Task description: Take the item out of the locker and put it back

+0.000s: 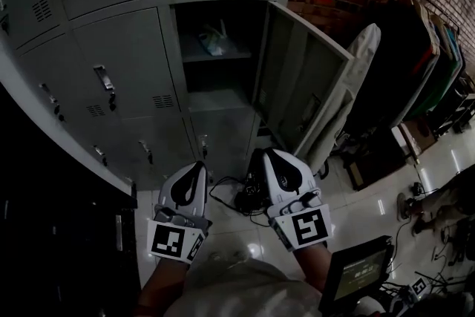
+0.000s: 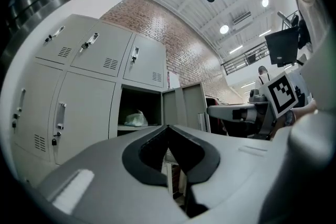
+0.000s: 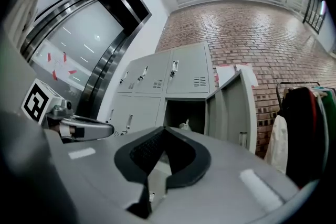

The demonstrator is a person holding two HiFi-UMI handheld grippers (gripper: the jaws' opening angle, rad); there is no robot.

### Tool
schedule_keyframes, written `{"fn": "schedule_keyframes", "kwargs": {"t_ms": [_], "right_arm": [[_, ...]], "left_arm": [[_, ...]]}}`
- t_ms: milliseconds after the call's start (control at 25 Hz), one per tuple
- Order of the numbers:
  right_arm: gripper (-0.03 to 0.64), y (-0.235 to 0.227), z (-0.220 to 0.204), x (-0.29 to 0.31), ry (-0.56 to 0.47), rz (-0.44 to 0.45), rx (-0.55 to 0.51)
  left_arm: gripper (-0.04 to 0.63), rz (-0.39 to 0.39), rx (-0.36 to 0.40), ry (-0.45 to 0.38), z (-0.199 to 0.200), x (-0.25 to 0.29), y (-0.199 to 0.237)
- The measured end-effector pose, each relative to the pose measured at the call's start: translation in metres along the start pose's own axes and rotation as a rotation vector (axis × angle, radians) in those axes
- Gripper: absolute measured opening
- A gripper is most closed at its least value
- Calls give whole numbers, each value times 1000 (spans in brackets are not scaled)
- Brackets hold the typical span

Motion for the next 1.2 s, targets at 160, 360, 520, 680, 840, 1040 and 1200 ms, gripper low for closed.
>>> {"fn": "schedule_keyframes", "kwargs": {"t_ms": [160, 360, 520, 680, 840, 1040, 1200], "right_arm": [[-2, 8, 4, -2, 14, 6, 22], [-2, 15, 6, 9, 4, 18, 56], [-2, 19, 6, 10, 6, 22, 38], [-2, 23, 8, 13, 4, 26, 30], [-2, 23, 10, 16, -1, 33, 24], [-2, 22, 11, 20, -5, 28, 20], [-2, 21, 12, 24, -6, 30, 12]], "left_arm": [[-21, -5, 10, -22, 13, -7, 2], [-21, 5, 10, -34, 21, -15, 11], [-21, 1, 12, -37, 20, -15, 12], [-21, -9, 15, -33, 19, -13, 12], [-21, -11, 13, -38, 20, -11, 14], [-21, -12, 11, -34, 19, -10, 16], [-21, -7, 12, -32, 19, -9, 18]]}}
Point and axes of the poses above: the fingertips, and each gripper's own axes: x forward along the fingers, y to its left, z out of its top, the point moved 2 cm from there along -x, backward along the fingers, and after that the axes turned 1 degree about -x, right-handed, at the moved point
